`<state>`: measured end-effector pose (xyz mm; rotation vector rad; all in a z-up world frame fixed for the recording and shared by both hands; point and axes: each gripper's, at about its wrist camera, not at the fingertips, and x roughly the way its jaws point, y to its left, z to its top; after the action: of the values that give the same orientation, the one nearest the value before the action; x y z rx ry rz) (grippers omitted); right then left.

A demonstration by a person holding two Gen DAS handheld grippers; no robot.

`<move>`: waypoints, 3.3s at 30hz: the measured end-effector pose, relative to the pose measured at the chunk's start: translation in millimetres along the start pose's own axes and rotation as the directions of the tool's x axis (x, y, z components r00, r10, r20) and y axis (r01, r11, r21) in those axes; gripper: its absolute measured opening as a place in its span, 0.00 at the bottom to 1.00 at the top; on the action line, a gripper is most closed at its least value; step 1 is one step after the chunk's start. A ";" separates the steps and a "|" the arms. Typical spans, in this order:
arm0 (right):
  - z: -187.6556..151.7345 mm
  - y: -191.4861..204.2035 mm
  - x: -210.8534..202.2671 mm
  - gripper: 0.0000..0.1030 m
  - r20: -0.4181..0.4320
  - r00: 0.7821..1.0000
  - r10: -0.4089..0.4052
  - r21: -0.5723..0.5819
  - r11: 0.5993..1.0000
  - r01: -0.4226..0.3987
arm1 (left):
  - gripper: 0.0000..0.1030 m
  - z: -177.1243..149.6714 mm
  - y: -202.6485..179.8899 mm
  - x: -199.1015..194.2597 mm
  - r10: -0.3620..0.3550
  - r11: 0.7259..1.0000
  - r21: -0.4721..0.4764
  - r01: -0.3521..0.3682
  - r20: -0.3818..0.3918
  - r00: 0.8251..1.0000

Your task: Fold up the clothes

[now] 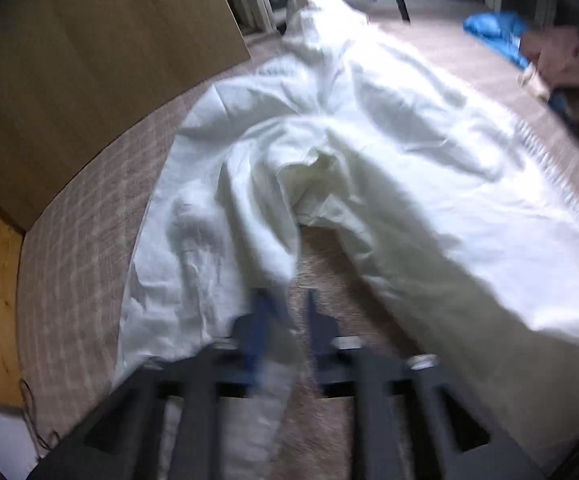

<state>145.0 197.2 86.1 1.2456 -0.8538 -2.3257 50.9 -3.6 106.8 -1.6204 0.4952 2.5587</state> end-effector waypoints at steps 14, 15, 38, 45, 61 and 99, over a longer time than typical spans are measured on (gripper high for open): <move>-12.8 17.1 18.7 0.01 -0.082 0.997 -0.005 -0.098 0.995 -0.003 | 0.02 -1.0 103.6 -14.6 0.082 0.973 -0.219 -0.075 0.022 0.996; -17.6 14.9 29.3 0.01 -0.107 0.993 -0.044 -0.110 0.993 0.032 | 0.02 -1.7 107.6 -7.6 0.093 0.970 -0.225 -0.089 0.006 0.996; -93.6 -60.1 -25.3 0.24 -0.167 0.949 -0.269 0.028 0.960 0.278 | 0.38 -96.7 -101.6 -107.5 -0.380 0.919 0.106 0.380 -0.019 0.925; -93.8 -61.3 -12.9 0.26 -0.174 0.918 -0.357 -0.052 0.934 0.354 | 0.38 -110.0 -154.4 -81.8 -0.423 0.863 0.241 0.444 -0.137 0.896; -98.4 -55.1 -25.2 0.03 -0.150 0.946 -0.288 -0.058 0.958 0.282 | 0.43 -109.7 -162.4 -81.3 -0.414 0.858 0.256 0.445 -0.165 0.895; 195.6 -126.0 108.4 0.03 -0.148 0.900 -0.411 -0.385 0.862 0.330 | 0.47 4.9 -258.4 -54.0 -0.594 0.805 -0.033 0.593 -0.037 0.804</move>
<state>-82.4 295.9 19.4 1.5766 -0.1073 -2.4107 130.0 248.1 97.3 -1.5252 -0.0509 2.0570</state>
